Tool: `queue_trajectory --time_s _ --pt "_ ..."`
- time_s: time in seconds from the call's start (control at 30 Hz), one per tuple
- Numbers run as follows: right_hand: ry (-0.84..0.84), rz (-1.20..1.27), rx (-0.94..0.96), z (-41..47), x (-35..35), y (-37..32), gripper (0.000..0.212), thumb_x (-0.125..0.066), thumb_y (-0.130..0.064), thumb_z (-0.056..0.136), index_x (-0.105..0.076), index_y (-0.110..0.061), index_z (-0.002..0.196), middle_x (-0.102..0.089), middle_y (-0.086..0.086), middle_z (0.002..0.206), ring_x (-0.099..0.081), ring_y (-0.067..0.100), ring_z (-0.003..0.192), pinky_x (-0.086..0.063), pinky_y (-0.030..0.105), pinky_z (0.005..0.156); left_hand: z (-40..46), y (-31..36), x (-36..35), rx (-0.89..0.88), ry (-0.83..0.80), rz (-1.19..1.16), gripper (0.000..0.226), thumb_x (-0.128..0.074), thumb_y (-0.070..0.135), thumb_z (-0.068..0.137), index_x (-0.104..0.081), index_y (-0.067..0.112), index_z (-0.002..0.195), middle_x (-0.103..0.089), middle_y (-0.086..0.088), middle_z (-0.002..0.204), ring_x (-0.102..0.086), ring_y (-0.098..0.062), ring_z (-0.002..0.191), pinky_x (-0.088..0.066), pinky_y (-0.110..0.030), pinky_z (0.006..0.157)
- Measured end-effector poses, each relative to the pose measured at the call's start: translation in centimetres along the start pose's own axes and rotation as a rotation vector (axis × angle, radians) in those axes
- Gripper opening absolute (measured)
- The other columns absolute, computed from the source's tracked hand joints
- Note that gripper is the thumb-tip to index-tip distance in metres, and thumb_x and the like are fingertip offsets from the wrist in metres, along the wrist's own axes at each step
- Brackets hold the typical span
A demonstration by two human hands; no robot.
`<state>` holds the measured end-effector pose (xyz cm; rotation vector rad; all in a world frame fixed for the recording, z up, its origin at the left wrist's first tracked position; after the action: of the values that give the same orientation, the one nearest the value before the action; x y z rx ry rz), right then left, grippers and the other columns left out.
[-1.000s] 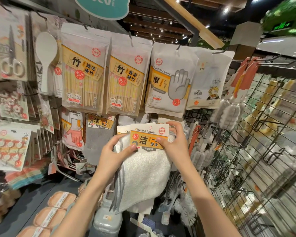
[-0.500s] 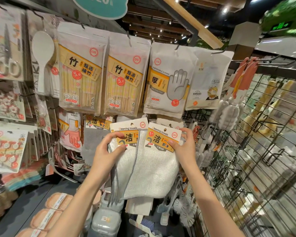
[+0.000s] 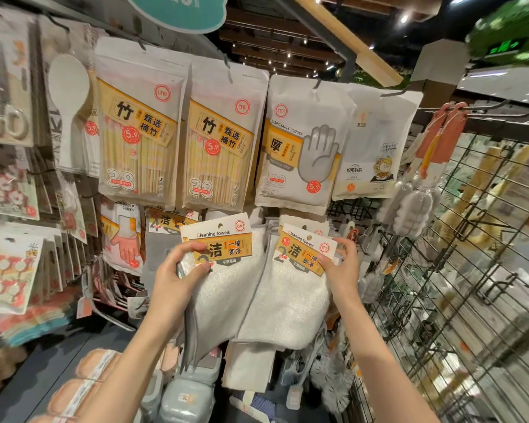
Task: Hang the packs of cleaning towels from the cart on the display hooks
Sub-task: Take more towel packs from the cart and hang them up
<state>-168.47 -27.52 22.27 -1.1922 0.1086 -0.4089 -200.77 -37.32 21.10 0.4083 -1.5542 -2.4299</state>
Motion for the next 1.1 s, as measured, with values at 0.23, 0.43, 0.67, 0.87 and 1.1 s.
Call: queue_trajectory --time_s 0.23,0.43,0.67,0.87,1.1 --pt "0.03 -0.016 -0.006 1.9 -0.9 1.0 0.045 -0.065 0.011 0.08 -0.049 -0.018 0.111 -0.055 -0.005 0.102 -0.055 0.005 0.089 -0.048 0.007 0.062 0.1 0.6 -1.2 -0.034 -0.027 0.04 0.047 -0.066 -0.003 0.083 -0.065 0.044 0.088 -0.065 0.029 0.101 -0.056 0.011 0.099 -0.042 -0.01 0.082" --pt "0.074 -0.087 -0.026 3.4 -1.7 2.2 0.044 -0.067 0.005 0.08 -0.053 -0.021 0.112 -0.058 0.003 0.114 -0.058 0.02 0.107 -0.053 0.041 0.088 -0.1 0.3 -2.0 -0.009 -0.023 0.017 0.045 -0.067 -0.002 0.083 -0.066 0.043 0.086 -0.066 0.029 0.097 -0.058 0.011 0.092 -0.043 -0.009 0.074" --pt "0.096 -0.225 0.004 5.5 -2.5 2.4 0.046 -0.068 0.006 0.078 -0.056 -0.013 0.118 -0.055 0.009 0.117 -0.054 0.024 0.11 -0.049 0.041 0.092 0.0 1.2 -2.2 -0.041 -0.03 0.035 0.047 -0.068 0.0 0.082 -0.065 0.045 0.095 -0.065 0.029 0.104 -0.055 0.013 0.101 -0.039 -0.003 0.077" --pt "0.108 -0.351 0.01 6.1 -2.8 2.1 0.043 -0.065 0.005 0.081 -0.054 -0.012 0.119 -0.051 0.01 0.119 -0.054 0.025 0.106 -0.038 0.025 0.075 0.0 1.5 -2.5 -0.046 -0.025 0.019 0.053 -0.072 0.001 0.081 -0.059 0.04 0.115 -0.06 0.029 0.117 -0.049 0.016 0.111 -0.037 0.001 0.082" --pt "0.096 -0.349 -0.016 6.2 -2.9 1.8 0.043 -0.065 0.005 0.081 -0.052 -0.01 0.119 -0.051 0.012 0.119 -0.056 0.028 0.105 -0.047 0.034 0.079 -0.3 1.5 -2.9 -0.015 -0.031 -0.017 0.064 -0.07 0.004 0.083 -0.05 0.049 0.123 -0.051 0.046 0.117 -0.041 0.027 0.112 -0.034 0.006 0.079"
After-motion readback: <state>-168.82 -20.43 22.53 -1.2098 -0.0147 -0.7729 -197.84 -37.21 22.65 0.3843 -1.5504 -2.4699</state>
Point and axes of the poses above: each hand's wrist, its own z-axis towards the middle knuckle, its own x-axis out of the back of the hand, y = z × x, the point moved 8 cm from there along z, towards the middle knuckle
